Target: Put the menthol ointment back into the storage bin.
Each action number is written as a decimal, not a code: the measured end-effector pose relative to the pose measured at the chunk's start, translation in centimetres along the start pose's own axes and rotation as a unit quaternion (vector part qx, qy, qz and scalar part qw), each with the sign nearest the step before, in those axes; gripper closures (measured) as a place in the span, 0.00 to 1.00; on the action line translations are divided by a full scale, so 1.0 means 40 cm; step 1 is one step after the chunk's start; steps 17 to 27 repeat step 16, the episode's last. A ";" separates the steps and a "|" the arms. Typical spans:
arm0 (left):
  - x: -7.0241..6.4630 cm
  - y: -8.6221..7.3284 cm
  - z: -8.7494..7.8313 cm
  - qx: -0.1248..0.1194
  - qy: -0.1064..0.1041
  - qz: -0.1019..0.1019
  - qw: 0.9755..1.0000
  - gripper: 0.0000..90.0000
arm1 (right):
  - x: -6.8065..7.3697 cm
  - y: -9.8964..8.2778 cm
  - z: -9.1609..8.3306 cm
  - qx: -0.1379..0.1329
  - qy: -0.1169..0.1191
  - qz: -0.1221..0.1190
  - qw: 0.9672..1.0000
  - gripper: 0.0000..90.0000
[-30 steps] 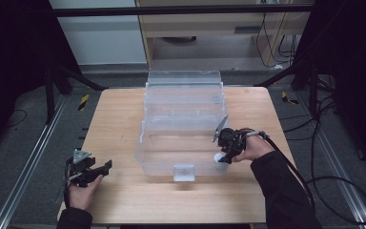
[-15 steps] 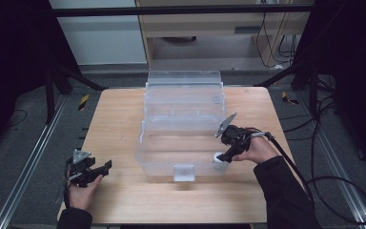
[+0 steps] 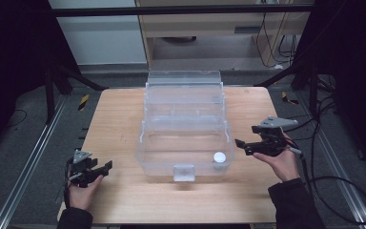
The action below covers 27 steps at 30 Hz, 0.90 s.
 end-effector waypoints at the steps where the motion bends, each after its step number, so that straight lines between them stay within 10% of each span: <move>1: 0.000 -0.001 0.002 0.002 0.000 0.000 1.000 0.42 | -0.010 -0.013 -0.005 -0.015 -0.009 0.015 1.000 0.16; 11: 0.018 -0.004 0.015 0.005 0.005 -0.009 1.000 0.51 | -0.098 -0.155 0.034 -0.009 -0.066 0.086 0.994 0.21; 27: 0.027 -0.007 0.019 0.006 0.020 -0.012 1.000 0.46 | -0.122 -0.194 0.042 0.014 -0.086 0.086 0.992 0.20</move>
Point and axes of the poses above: each handheld gripper's, and its own axes: z roughly forward along the jaws, y roughly out of its top, x roughly to its left, the point moved 2 cm from there along z, roughly forward along the jaws
